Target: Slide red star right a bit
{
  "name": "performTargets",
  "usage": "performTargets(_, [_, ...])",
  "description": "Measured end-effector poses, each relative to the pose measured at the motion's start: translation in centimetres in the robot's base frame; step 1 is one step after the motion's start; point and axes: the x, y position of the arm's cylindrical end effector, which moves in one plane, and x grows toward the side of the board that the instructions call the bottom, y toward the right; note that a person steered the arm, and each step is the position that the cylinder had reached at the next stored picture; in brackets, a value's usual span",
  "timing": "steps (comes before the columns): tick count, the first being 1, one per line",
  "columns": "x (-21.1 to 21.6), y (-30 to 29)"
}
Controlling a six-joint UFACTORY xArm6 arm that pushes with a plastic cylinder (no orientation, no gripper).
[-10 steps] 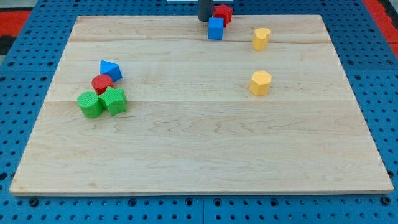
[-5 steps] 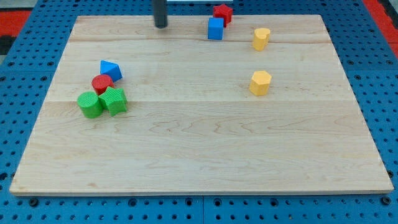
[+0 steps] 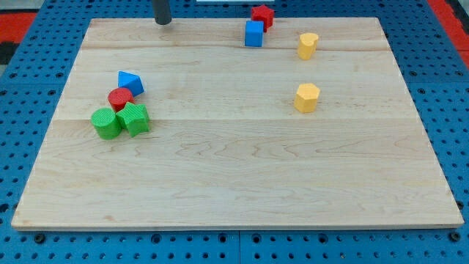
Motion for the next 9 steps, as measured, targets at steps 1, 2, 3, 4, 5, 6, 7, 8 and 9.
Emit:
performTargets(1, [-0.1,0.9])
performTargets(2, [0.0,1.0])
performTargets(3, [0.1,1.0])
performTargets(4, [-0.1,2.5])
performTargets(5, [-0.1,2.5])
performTargets(6, [0.0,2.5])
performTargets(7, [2.1,3.6])
performTargets(8, [0.1,5.7])
performTargets(9, [0.1,5.7])
